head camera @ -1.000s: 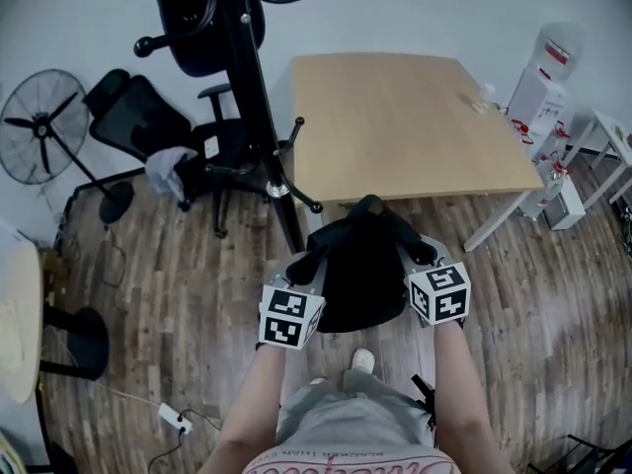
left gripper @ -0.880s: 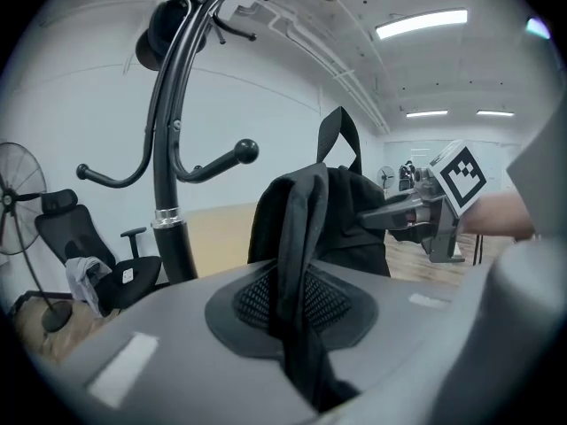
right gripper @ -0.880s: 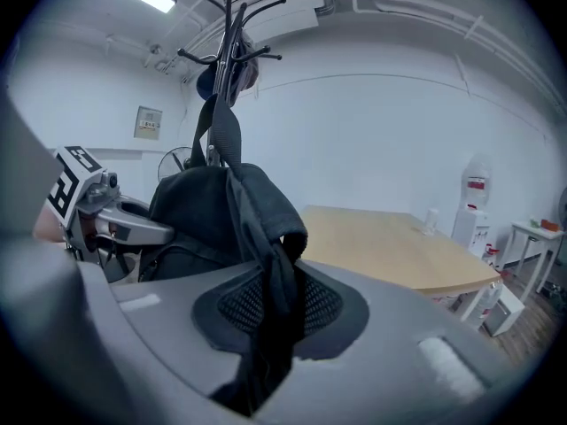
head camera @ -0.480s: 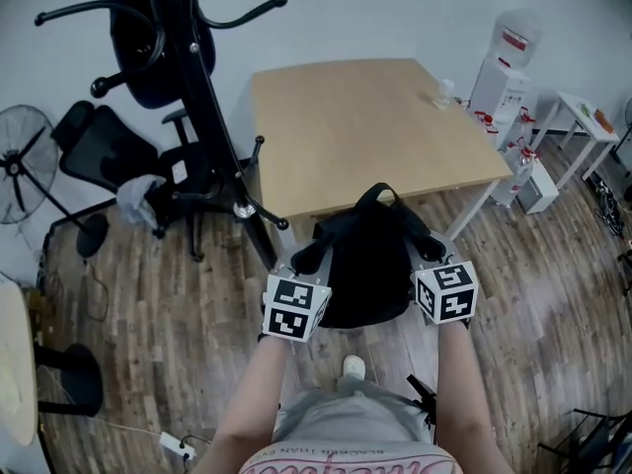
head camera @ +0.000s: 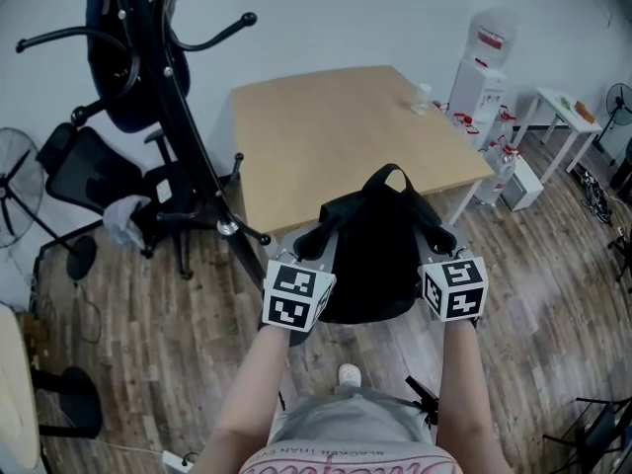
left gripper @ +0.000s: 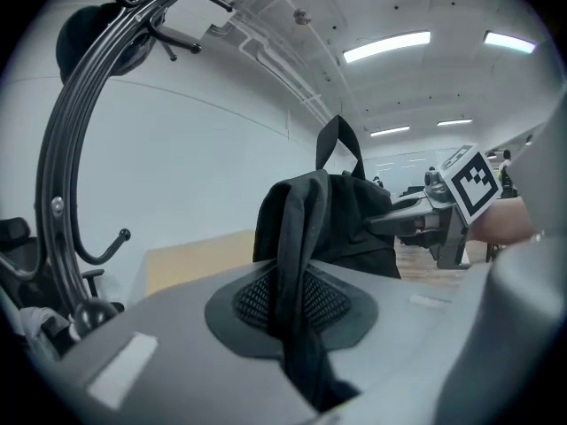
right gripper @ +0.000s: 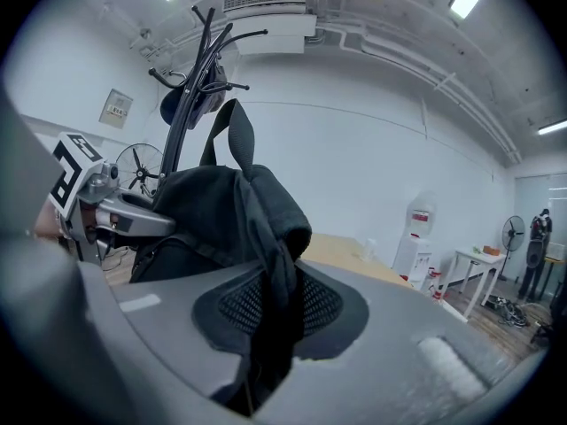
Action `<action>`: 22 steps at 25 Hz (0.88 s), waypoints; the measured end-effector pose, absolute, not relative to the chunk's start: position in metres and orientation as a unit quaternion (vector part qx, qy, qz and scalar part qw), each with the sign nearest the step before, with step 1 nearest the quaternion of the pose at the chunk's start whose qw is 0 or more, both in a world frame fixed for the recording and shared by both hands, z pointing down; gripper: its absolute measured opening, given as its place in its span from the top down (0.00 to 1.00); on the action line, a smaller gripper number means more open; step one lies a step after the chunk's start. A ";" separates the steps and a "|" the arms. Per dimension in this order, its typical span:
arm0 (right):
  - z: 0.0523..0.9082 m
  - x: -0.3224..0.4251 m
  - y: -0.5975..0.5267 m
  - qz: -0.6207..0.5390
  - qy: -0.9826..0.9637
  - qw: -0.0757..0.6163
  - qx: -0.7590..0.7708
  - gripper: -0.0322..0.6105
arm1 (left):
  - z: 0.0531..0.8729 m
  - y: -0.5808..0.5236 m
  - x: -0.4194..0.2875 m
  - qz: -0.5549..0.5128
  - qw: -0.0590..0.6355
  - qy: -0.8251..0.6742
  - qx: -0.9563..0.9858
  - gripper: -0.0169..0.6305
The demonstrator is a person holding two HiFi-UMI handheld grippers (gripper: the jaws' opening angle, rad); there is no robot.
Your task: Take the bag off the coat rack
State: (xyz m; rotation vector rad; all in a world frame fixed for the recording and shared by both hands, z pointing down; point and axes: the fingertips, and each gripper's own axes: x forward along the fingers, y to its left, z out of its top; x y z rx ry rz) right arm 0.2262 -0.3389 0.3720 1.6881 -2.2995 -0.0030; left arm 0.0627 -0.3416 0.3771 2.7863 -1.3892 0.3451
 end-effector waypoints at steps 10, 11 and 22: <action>0.322 0.242 -0.337 -0.032 -0.782 0.121 0.610 0.86 | 0.321 -0.356 0.077 0.079 -0.037 -0.443 0.892 0.88; 0.317 0.243 -0.337 -0.034 -0.781 0.118 0.612 0.86 | 0.316 -0.357 0.079 0.076 -0.042 -0.441 0.893 0.88; 0.272 0.246 -0.333 -0.075 -0.773 0.095 0.623 0.86 | 0.270 -0.360 0.083 0.048 -0.076 -0.437 0.895 0.88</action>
